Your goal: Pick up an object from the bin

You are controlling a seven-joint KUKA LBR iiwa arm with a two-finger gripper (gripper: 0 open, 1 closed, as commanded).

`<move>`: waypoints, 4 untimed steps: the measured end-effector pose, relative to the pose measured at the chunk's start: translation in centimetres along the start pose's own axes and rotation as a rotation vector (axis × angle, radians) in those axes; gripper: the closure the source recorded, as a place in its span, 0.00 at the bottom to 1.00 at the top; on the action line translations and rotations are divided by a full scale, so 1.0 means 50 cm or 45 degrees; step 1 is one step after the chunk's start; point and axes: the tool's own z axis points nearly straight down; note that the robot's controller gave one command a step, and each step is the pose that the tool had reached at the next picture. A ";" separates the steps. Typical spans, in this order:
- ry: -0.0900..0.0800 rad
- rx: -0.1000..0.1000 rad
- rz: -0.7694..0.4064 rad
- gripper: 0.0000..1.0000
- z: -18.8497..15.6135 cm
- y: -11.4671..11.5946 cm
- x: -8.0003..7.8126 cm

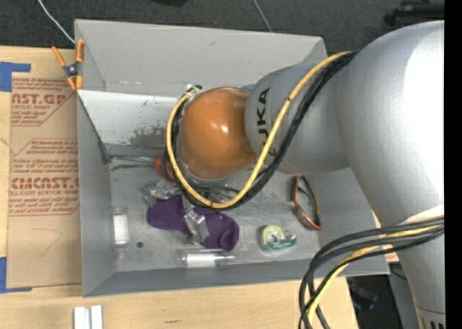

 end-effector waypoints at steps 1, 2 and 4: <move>-0.002 -0.002 0.173 1.00 0.011 -0.032 -0.020; -0.002 -0.003 0.174 1.00 0.011 -0.032 -0.019; -0.002 -0.003 0.174 1.00 0.011 -0.032 -0.019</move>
Offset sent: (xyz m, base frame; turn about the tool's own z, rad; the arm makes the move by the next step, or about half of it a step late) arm 0.0000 0.0000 0.0000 0.0000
